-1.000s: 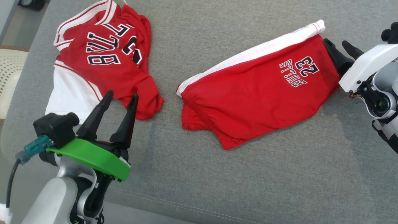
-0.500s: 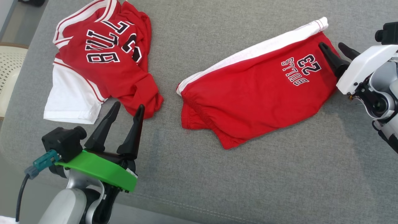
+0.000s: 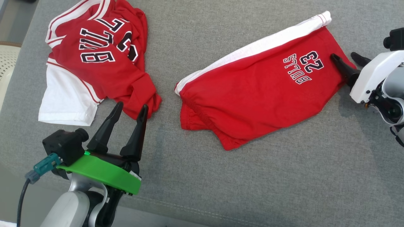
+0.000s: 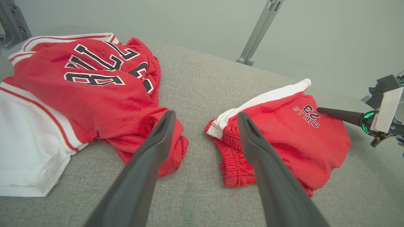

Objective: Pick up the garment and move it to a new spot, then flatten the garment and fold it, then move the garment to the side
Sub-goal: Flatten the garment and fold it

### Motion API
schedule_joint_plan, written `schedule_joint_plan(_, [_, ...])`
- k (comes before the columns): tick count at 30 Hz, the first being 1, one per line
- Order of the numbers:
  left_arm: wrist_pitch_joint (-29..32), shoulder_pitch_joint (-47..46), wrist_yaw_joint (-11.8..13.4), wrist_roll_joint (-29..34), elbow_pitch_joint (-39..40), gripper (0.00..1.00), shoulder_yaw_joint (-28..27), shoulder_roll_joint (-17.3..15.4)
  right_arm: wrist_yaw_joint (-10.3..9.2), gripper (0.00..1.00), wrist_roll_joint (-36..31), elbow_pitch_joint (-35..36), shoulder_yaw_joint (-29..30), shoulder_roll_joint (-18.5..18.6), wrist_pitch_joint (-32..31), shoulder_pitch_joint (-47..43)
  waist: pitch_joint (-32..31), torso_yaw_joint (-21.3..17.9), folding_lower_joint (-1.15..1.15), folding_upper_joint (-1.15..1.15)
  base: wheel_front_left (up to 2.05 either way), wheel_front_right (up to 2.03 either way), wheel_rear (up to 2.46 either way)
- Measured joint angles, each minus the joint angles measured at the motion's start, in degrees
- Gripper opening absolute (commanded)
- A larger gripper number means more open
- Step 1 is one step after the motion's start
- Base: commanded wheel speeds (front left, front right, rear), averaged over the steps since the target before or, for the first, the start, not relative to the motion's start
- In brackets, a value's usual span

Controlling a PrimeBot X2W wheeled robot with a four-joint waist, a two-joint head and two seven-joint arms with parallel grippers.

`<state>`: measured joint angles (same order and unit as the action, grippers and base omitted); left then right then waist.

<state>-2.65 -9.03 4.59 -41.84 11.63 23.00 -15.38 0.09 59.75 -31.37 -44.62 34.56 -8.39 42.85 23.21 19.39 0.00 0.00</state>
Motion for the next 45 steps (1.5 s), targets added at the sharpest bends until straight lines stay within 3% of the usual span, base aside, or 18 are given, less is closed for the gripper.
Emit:
schedule_joint_plan(7, [-0.52,0.00,0.00,0.26,-0.07,1.00,-0.11,-0.01,0.43,1.00,2.64,-0.62,0.10,-0.59,-3.44,0.02,0.00,0.25,0.00,0.00,0.00,0.00,0.00])
schedule_joint_plan(8, [-0.53,0.00,0.01,0.26,-0.07,1.00,-0.14,-0.01,0.56,0.50,2.85,-0.63,0.02,-0.73,-3.91,0.02,-0.02,0.29,0.00,0.00,0.00,0.00,0.00])
schedule_joint_plan(9, [-0.69,0.00,0.01,0.26,-0.07,1.00,-0.15,-0.01,0.68,0.44,2.87,-0.64,-0.09,-0.85,-4.42,0.03,-0.04,0.33,0.00,0.00,0.00,0.00,0.00])
schedule_joint_plan(10, [-0.69,0.00,0.05,0.27,-0.09,1.00,-0.19,-0.01,1.10,0.00,3.15,-0.62,-0.09,-0.89,-4.89,0.02,-0.07,0.36,0.00,0.00,0.00,0.00,0.00])
schedule_joint_plan(21, [-2.54,0.52,0.48,1.37,-2.02,1.00,-2.07,-0.65,3.45,0.00,7.36,-0.75,0.34,-3.57,-6.37,-2.38,-2.02,-0.62,0.00,0.00,0.00,0.00,0.00])
schedule_joint_plan(27, [-3.38,1.99,0.49,1.37,-3.03,1.00,-2.48,-0.70,3.54,0.00,9.65,-1.25,1.93,-3.37,-5.73,-5.95,-4.29,-2.24,0.00,0.00,0.00,0.00,0.00])
schedule_joint_plan(45, [-3.53,6.18,0.87,1.46,-3.18,1.00,-4.36,-3.85,4.44,0.00,14.97,1.49,3.77,-4.23,-1.14,-19.13,-11.22,-10.51,0.00,0.00,0.00,0.00,0.00])
